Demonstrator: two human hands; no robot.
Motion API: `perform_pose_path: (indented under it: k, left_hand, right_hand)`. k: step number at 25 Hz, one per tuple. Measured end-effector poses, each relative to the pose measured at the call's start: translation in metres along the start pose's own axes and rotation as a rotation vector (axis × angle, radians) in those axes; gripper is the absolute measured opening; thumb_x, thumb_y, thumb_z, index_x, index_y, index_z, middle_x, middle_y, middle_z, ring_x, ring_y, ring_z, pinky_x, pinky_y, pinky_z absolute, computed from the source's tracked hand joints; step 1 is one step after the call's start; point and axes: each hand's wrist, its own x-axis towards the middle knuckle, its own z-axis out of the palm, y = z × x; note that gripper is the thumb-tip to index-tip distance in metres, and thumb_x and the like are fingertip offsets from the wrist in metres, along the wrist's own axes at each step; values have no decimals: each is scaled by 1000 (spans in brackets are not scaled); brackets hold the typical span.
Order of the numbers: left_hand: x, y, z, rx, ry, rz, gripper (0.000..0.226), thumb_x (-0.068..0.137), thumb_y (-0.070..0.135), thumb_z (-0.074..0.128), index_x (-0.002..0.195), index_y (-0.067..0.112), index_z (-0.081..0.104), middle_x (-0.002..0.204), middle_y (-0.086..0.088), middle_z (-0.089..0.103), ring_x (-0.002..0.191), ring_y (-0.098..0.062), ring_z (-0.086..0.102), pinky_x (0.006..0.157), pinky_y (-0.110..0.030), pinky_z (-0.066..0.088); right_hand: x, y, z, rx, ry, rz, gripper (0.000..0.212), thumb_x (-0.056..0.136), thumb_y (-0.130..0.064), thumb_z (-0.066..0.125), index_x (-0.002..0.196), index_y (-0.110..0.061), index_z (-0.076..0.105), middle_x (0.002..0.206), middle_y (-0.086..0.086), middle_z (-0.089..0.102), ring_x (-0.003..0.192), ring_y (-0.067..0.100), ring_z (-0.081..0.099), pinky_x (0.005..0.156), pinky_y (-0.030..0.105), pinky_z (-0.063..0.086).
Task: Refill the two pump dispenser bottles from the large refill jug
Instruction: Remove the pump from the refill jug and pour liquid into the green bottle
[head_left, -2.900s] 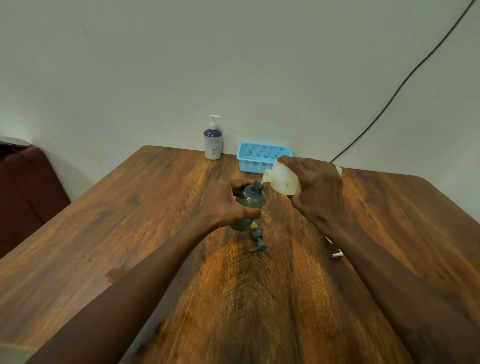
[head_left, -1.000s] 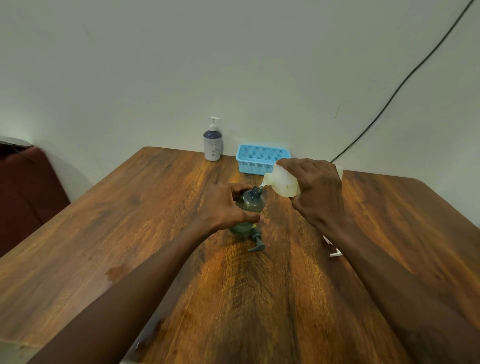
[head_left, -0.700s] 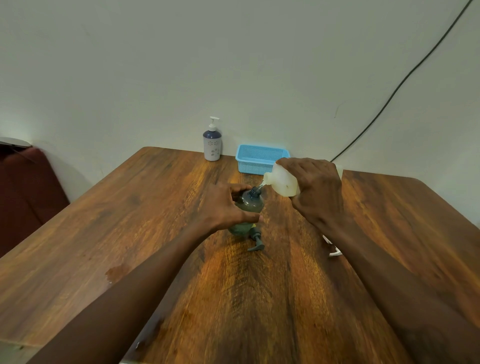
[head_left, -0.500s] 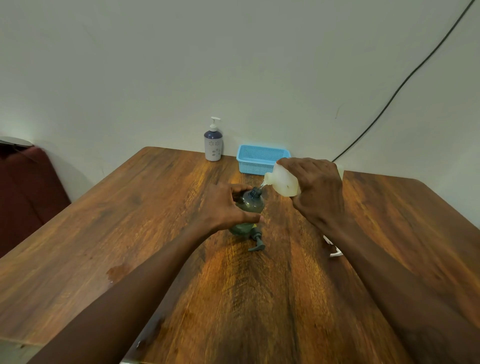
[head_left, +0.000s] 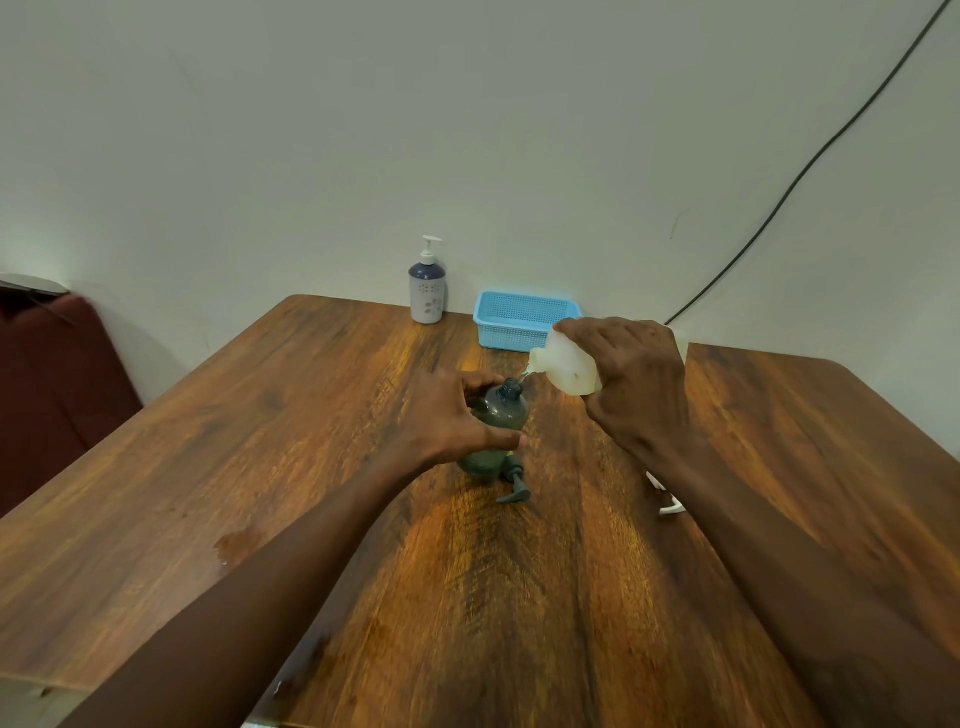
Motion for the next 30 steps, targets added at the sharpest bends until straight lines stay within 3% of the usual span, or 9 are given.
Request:
perform_pose_path:
  k: [15,22,30]
  left_hand:
    - [-1,3,1,11,-5,-8,85,60,41,96,134,11,66,128,0,72,104,-2,68,80,-1,49]
    - [-1,3,1,3,-13,-3,84,61,42,96,133,11,66,128,0,73,107,-4,69,85,-7,53]
    - [-3,4,1,21,-9,11,84,61,43,95,133,11,66,127,-1,73,101,-1,67,80,0,48]
  right_hand:
    - [-1,2,2,-9,-22,-5,79,67,-9,87,140,-23,58,130,7,70,118,33,64,98,54,49]
    - [-1,1,1,-2,-16,-16,80,67,-8,87,139,-23,57,130,8,69,118,34,64,98,55,49]
    - [-2,0,-2,-6,-8,-18,82,65,-8,89,139,-23,58,130,8,70,119,34,64,99,54,48]
